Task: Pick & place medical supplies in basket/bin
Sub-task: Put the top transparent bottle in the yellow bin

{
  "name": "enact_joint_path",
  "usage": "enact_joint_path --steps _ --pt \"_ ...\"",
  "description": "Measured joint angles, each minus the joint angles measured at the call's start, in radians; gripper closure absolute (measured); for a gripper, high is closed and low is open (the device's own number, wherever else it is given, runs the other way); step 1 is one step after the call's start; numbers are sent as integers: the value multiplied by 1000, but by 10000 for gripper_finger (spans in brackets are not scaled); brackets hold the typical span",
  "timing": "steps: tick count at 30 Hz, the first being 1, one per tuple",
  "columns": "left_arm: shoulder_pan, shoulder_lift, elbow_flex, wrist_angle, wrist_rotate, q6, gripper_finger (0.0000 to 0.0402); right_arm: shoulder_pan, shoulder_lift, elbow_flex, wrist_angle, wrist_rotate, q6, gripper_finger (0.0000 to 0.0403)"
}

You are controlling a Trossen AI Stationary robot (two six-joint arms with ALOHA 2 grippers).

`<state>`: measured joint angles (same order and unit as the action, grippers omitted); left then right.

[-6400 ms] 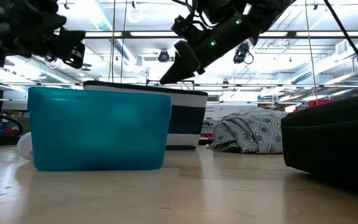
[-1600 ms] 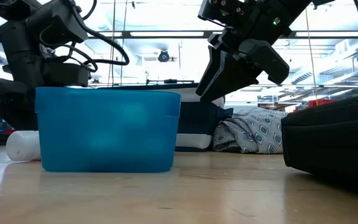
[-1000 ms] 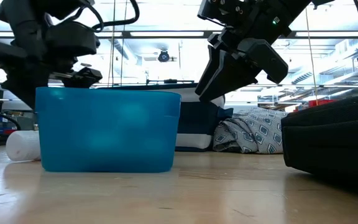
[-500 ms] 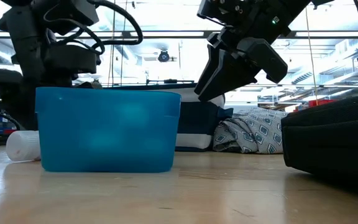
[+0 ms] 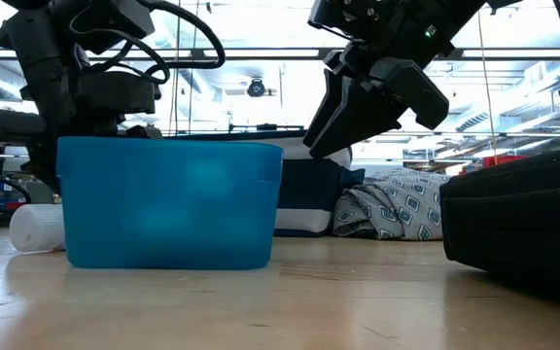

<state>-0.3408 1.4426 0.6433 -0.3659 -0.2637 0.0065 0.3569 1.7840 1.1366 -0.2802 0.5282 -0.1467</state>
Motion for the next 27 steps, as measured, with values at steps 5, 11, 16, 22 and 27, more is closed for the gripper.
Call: enact_joint_path --steps 5,11,16,22,27 --pt "0 -1 2 -32 -3 -47 299 0 0 0 0 0 0 222" --pt "0 -13 4 -109 4 -120 305 0 0 0 0 0 0 222" --pt "0 -57 -1 -189 19 -168 306 0 0 0 0 -4 0 222" --pt "-16 -145 -3 -207 -13 -191 307 0 0 0 9 -8 7 222" --pt "-48 -220 -3 -175 -65 -204 308 0 0 0 39 -44 7 222"
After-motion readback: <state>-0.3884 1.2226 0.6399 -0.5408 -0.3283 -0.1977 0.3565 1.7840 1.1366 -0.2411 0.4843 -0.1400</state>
